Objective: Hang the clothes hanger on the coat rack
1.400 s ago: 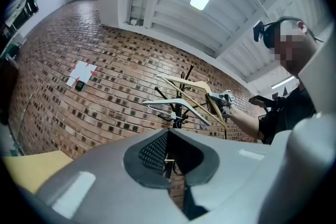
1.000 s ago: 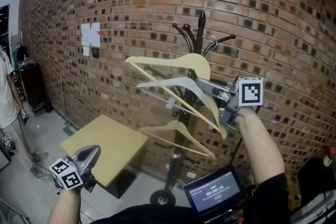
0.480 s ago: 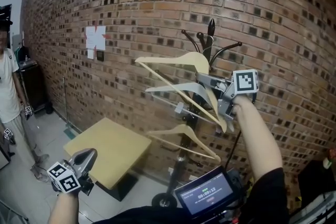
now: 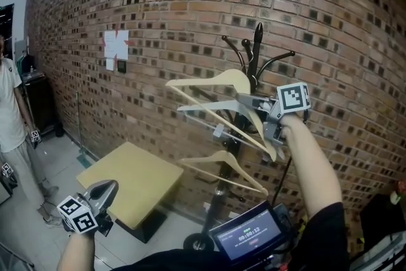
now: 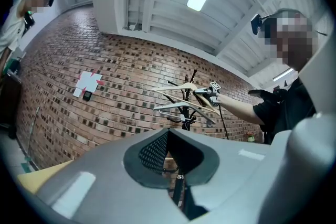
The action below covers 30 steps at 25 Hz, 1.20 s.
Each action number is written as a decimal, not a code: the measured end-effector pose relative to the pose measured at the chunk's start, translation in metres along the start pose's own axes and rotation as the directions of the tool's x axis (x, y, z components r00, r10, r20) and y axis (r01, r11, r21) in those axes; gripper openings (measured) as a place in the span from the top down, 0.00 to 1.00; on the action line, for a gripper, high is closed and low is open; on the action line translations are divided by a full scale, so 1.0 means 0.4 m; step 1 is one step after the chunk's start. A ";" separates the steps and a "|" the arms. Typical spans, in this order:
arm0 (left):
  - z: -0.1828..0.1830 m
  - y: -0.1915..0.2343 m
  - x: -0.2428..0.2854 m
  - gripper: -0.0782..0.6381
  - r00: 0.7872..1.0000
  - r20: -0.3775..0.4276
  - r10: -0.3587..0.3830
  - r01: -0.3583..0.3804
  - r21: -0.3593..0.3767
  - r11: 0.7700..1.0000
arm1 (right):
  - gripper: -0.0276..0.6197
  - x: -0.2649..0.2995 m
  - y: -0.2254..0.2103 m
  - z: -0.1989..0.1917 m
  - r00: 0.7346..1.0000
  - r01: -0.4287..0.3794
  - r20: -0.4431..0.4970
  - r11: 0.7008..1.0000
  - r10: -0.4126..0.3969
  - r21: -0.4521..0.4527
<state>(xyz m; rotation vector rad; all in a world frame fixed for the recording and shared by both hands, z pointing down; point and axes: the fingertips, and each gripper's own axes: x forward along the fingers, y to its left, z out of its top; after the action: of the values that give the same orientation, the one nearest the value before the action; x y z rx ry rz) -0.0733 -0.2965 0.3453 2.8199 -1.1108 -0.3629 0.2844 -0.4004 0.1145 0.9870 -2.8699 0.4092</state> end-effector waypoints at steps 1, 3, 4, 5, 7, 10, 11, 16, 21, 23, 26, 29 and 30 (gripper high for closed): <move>0.000 0.002 0.002 0.90 1.000 -0.001 -0.001 0.001 0.000 1.000 | 0.85 -0.003 -0.004 -0.006 1.000 0.002 -0.002 1.000 -0.002 0.005; 0.002 0.004 0.005 0.90 1.000 -0.002 -0.003 0.003 0.001 1.000 | 0.85 -0.013 -0.018 -0.015 1.000 0.023 -0.002 1.000 -0.023 0.003; 0.002 0.004 0.006 0.90 1.000 -0.003 -0.004 0.004 0.001 1.000 | 0.85 -0.018 -0.024 -0.020 0.999 0.037 0.001 0.999 -0.037 0.012; 0.003 0.004 0.008 0.90 1.000 -0.005 -0.005 0.005 0.001 1.000 | 0.85 -0.022 -0.026 -0.024 0.999 0.046 0.004 0.999 -0.046 0.029; 0.003 0.003 0.015 0.90 1.000 -0.009 -0.009 0.009 0.002 1.000 | 0.85 -0.026 -0.025 -0.026 0.999 0.053 0.009 0.997 -0.054 0.049; 0.001 0.002 0.024 0.90 1.000 -0.014 -0.019 0.019 0.004 1.000 | 0.85 -0.030 -0.031 -0.029 0.996 0.085 0.011 0.995 -0.086 0.052; 0.000 0.001 0.026 0.90 1.000 -0.014 -0.022 0.022 0.004 1.000 | 0.85 -0.032 -0.033 -0.032 0.995 0.103 0.010 0.993 -0.104 0.050; -0.011 0.001 0.030 0.90 0.999 -0.021 -0.024 0.024 -0.002 1.000 | 0.78 -0.042 -0.044 -0.067 0.983 0.182 0.001 0.983 -0.182 0.003; -0.015 0.011 0.026 0.90 1.000 -0.022 -0.018 0.017 -0.010 1.000 | 0.66 -0.070 -0.073 -0.095 0.938 0.342 -0.005 0.927 -0.346 -0.152; -0.022 0.013 0.024 0.90 1.000 -0.026 -0.017 0.017 -0.015 1.000 | 0.64 -0.087 -0.072 -0.106 0.904 0.416 0.012 0.874 -0.427 -0.252; -0.042 0.012 0.021 0.90 0.999 -0.039 -0.016 0.016 -0.020 1.000 | 0.69 -0.133 -0.054 -0.110 0.842 0.513 0.068 0.757 -0.535 -0.405; -0.057 0.015 0.016 0.90 0.999 -0.050 -0.009 0.009 -0.016 1.000 | 0.71 -0.171 -0.025 -0.114 0.837 0.529 0.125 0.730 -0.533 -0.433; -0.059 0.017 0.014 0.90 0.999 -0.049 -0.006 0.006 -0.016 1.000 | 0.71 -0.174 -0.013 -0.120 0.850 0.516 0.144 0.744 -0.507 -0.424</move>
<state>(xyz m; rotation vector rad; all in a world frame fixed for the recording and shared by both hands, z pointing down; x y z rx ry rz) -0.0679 -0.3053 0.3683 2.8031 -1.0852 -0.2993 0.3419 -0.3499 0.1508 1.5888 -2.3634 -0.3025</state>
